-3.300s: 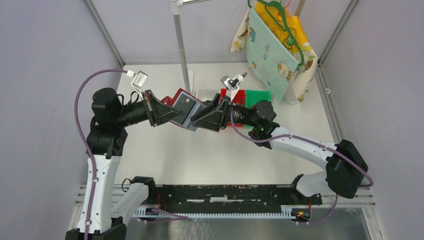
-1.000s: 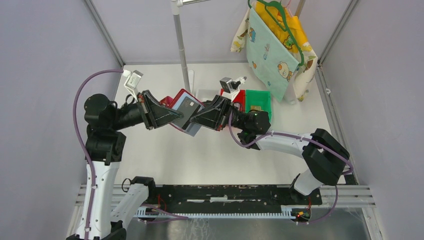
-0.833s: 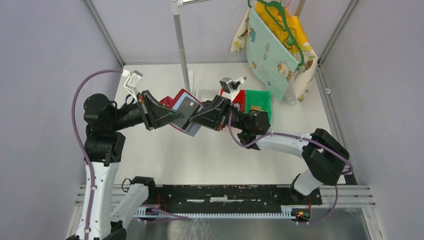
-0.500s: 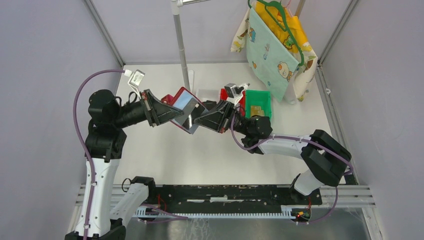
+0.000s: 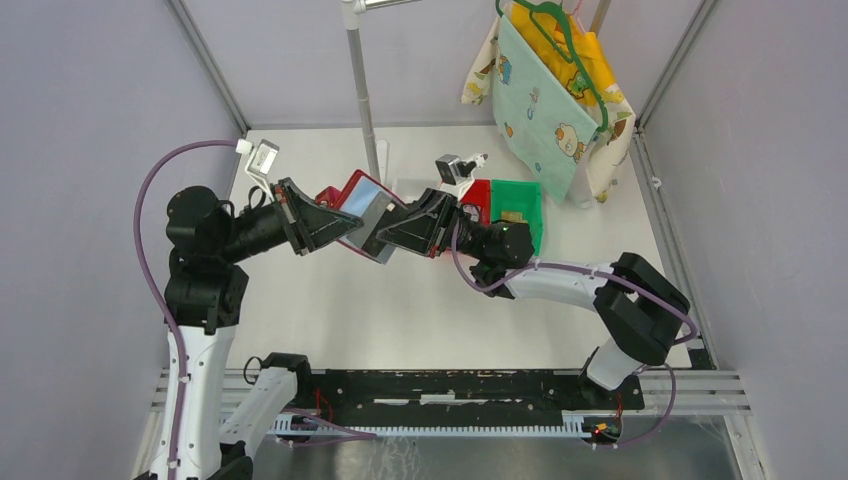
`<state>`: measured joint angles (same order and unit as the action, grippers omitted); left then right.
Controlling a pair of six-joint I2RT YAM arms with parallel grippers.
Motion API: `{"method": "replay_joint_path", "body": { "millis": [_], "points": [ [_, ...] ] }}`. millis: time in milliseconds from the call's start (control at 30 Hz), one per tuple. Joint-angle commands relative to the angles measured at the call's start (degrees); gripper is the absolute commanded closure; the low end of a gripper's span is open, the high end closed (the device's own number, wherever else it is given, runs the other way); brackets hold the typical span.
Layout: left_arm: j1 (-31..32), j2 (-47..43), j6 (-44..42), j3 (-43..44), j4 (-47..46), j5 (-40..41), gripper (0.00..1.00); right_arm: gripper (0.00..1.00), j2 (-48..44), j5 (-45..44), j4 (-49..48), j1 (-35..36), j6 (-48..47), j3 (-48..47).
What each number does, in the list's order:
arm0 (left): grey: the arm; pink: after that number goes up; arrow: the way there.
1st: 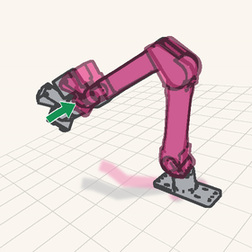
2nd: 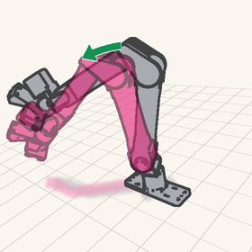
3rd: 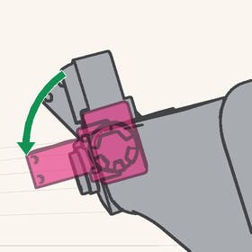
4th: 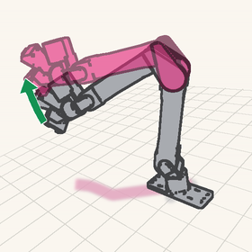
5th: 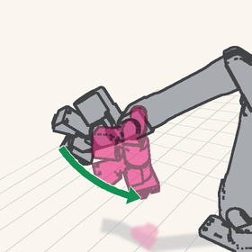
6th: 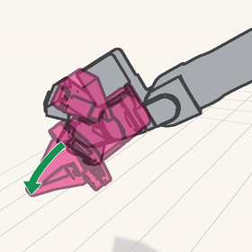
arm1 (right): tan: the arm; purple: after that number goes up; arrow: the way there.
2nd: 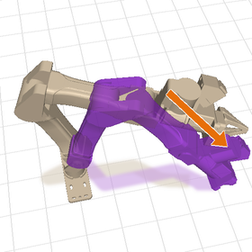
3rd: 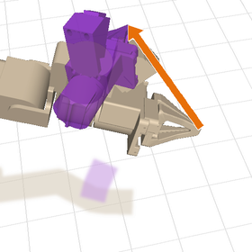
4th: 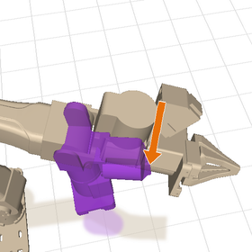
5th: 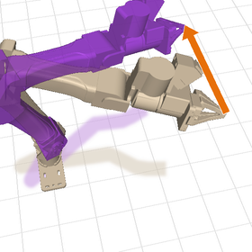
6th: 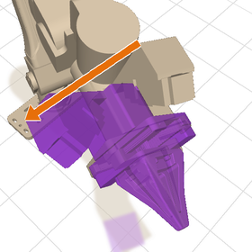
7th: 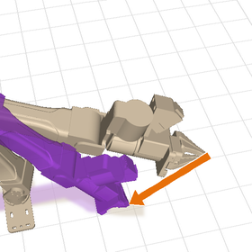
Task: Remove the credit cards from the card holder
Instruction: Remove the credit card from the card holder, then place the credit card in the storage box.
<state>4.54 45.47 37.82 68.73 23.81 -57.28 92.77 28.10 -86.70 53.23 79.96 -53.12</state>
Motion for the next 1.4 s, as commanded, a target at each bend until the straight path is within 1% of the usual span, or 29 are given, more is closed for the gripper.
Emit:
{"method": "replay_joint_path", "body": {
  "millis": [0,33,67,167,267,400,467,533,600,633,667,767,900,1033,1167,1233,1267,1367],
  "points": [
    [-0.3,0.3,-2.2,2.2,-2.5,-0.7,0.98,0.91,-0.7,0.9,-5.3,0.4,1.6,-1.8],
    [-0.3,0.3,-2.4,2.4,-2.5,-0.7,0.98,0.98,-1.0,0.7,-5.0,0.3,1.6,-1.0],
    [-0.3,0.4,-2.6,2.6,-2.3,-0.5,0.98,1.00,-1.3,0.7,-5.1,0.0,1.7,-0.3],
    [-0.2,0.6,-4.5,3.6,-1.1,0.2,0.98,1.00,-2.9,2.2,-5.3,-1.4,1.8,3.1],
    [-0.2,1.0,-9.0,5.3,2.0,1.8,0.98,1.00,-6.7,5.7,-3.4,-4.9,1.0,9.0],
    [-0.3,1.5,-17.0,6.8,6.7,3.9,0.98,1.00,-14.1,13.0,5.8,-12.8,-2.9,16.3],
    [-0.3,1.5,-20.1,6.4,8.0,4.5,0.98,1.00,-18.8,16.9,19.0,-17.0,-10.1,17.5],
    [-0.3,1.6,-23.1,6.1,9.8,5.4,0.98,1.00,-23.8,17.6,38.7,-21.2,-23.7,16.5],
    [-0.3,1.9,-26.1,5.9,11.9,5.4,0.98,1.00,-26.2,14.0,61.3,-24.4,-38.2,12.9],
    [-0.2,2.0,-27.2,5.8,12.6,5.1,0.98,1.00,-26.4,11.7,68.5,-25.2,-44.2,10.2],
    [-0.3,2.1,-28.0,5.7,13.3,4.7,0.98,1.00,-26.0,9.9,72.1,-25.6,-46.9,8.8],
    [-0.2,2.6,-29.3,5.2,14.6,2.9,0.98,1.00,-20.6,8.2,78.5,-25.4,-52.0,3.6],
    [-0.3,3.2,-30.8,5.1,17.2,-1.3,0.98,1.00,-11.1,8.3,77.5,-25.0,-52.1,-2.4],
    [-0.2,3.1,-32.8,5.0,19.7,-4.1,0.98,1.00,1.8,7.1,80.2,-24.3,-52.8,-12.2],
    [-0.2,2.6,-34.1,4.0,20.3,-4.8,0.98,1.00,13.2,6.2,83.5,-22.8,-52.4,-24.1],
    [-0.2,2.6,-35.4,3.8,21.0,-4.9,0.98,1.00,17.9,4.4,86.5,-22.3,-53.6,-29.7],
    [-0.2,2.6,-35.6,3.6,21.2,-5.2,0.98,1.00,20.1,3.6,88.8,-22.2,-53.9,-31.9],
    [-0.2,3.1,-36.3,3.3,21.7,-5.4,0.97,1.00,24.3,2.3,90.4,-22.2,-54.5,-35.8]
  ]
}}
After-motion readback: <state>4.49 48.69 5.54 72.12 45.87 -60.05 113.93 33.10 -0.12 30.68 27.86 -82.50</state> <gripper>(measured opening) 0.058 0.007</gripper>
